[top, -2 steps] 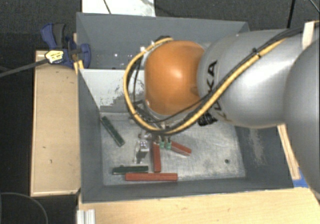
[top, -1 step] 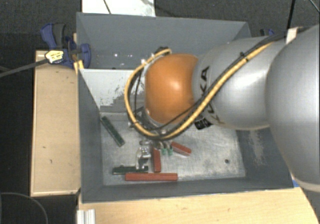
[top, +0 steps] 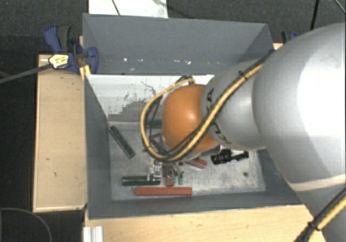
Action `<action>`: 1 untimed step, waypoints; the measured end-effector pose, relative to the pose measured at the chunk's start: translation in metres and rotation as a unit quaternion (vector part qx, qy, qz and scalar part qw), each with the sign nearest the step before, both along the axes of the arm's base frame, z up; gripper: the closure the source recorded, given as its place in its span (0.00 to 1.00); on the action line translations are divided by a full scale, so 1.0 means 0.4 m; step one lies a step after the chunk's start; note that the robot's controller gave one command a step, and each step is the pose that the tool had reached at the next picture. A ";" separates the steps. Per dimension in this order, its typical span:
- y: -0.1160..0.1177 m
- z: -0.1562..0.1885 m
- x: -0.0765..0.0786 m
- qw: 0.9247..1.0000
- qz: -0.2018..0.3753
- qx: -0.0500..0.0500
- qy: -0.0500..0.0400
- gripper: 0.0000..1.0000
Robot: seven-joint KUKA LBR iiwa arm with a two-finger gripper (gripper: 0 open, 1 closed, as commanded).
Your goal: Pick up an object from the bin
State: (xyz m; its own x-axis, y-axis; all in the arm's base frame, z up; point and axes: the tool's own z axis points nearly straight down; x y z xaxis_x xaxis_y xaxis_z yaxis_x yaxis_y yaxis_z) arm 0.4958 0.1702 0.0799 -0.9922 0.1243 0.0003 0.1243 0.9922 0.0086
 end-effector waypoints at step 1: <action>-0.013 -0.005 0.023 1.000 -0.006 0.000 -0.021 0.00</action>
Offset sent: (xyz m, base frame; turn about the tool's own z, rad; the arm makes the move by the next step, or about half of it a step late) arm 0.0000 0.0000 0.0000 0.0000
